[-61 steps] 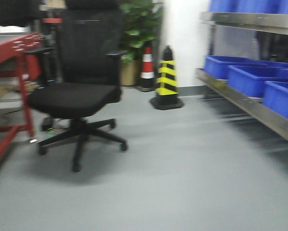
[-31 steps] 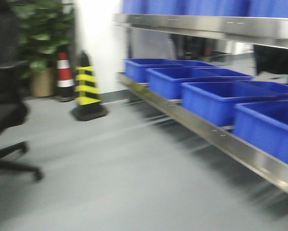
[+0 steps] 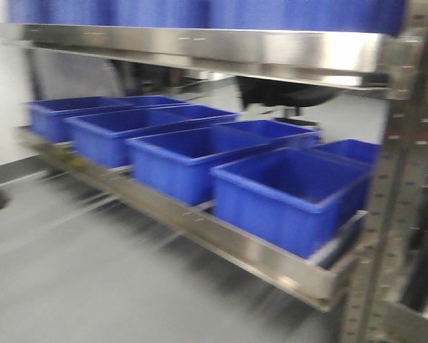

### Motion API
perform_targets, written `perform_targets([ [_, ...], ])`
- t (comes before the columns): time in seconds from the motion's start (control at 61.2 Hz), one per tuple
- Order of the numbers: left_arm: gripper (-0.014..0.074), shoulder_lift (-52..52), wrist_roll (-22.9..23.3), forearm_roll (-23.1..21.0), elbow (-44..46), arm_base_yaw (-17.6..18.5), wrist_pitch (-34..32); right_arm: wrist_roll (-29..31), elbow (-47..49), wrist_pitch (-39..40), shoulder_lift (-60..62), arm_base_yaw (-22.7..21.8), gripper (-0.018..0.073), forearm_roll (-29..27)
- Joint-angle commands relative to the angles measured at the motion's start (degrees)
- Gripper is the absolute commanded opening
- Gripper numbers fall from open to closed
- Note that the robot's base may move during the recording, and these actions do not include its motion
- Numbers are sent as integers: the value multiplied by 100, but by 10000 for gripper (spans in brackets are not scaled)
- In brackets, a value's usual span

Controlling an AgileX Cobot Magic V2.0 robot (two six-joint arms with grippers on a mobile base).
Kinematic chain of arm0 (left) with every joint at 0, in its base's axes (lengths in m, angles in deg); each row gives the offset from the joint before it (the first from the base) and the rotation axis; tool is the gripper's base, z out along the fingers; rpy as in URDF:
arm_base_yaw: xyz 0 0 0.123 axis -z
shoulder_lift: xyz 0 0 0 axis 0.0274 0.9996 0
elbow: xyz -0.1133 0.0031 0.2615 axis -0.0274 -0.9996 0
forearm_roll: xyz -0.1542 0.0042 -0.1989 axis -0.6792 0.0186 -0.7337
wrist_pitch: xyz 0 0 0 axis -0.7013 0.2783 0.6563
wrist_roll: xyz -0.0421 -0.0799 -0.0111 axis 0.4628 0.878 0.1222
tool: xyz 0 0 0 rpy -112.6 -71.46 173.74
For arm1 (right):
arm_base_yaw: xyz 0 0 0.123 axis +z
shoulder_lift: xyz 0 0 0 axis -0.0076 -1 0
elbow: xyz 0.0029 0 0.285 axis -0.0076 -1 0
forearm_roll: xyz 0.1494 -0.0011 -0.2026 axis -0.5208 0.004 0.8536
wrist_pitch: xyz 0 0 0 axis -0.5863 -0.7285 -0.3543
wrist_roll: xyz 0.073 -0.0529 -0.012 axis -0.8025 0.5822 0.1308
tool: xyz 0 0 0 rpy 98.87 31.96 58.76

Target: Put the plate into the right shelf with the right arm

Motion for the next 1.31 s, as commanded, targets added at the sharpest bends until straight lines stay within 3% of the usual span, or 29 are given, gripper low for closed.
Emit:
perform_targets([
  [0.0,-47,-63,16,-34,-45,42,-479,29,183,497,-63,-13,28,50],
  [1.291,-47,-63,16,-34,-45,32,-479,29,183,497,-63,-13,28,50],
])
